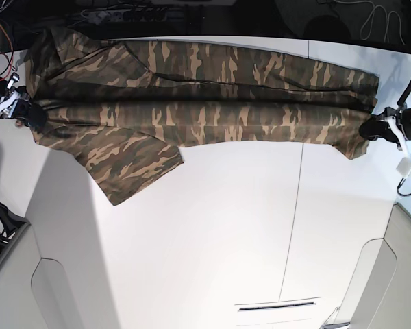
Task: Fold the T-shirt properly
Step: 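Grasp the loose sleeve with the right gripper and tuck it in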
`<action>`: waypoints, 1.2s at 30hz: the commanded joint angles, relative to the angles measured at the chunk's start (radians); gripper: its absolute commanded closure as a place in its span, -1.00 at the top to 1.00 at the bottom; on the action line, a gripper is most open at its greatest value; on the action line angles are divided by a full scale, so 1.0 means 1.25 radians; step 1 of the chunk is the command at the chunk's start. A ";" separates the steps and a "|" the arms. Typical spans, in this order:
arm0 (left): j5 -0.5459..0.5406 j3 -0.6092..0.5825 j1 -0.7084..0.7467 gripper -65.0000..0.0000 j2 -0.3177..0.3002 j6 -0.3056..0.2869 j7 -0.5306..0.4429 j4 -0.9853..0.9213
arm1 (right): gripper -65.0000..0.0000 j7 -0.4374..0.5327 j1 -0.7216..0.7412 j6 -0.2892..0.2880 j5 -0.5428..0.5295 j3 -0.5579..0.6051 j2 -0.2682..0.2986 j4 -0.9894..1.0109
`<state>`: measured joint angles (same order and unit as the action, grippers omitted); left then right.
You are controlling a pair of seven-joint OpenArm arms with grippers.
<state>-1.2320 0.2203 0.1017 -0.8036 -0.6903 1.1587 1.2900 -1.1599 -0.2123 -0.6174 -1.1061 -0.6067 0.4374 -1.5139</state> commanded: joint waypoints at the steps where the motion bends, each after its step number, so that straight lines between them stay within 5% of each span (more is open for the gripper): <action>1: -0.011 0.008 -0.002 -1.00 -0.022 -0.006 -0.008 0.012 | -1.00 0.018 -0.002 -0.002 -0.004 -0.009 0.015 -0.013; 5: -0.011 0.008 0.005 -1.00 -0.017 -0.006 -0.008 0.011 | -0.91 0.032 -0.004 0.007 0.050 -0.006 0.001 -0.012; 8: -0.011 0.008 0.005 -1.00 -0.017 -0.006 -0.011 0.012 | -0.06 0.043 -0.004 0.007 0.081 -0.007 -0.007 -0.012; 10: -0.011 0.008 0.005 -1.00 -0.017 -0.006 -0.011 0.011 | 0.20 0.063 -0.003 0.009 0.083 -0.007 -0.006 -0.012; 26: -0.011 0.008 0.005 -1.00 -0.017 -0.006 -0.026 0.011 | 0.20 0.196 0.159 0.031 0.207 -0.007 -0.031 -0.011; 36: -0.009 0.008 0.005 -1.00 0.005 -0.006 -0.026 0.011 | 0.20 0.309 0.245 0.043 0.314 0.198 -0.034 0.148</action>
<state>-1.2266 0.2199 0.1192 -0.7750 -0.6895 1.1370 1.2907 -0.7959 0.0742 -0.5583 -0.6956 -0.3527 0.3794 -1.3106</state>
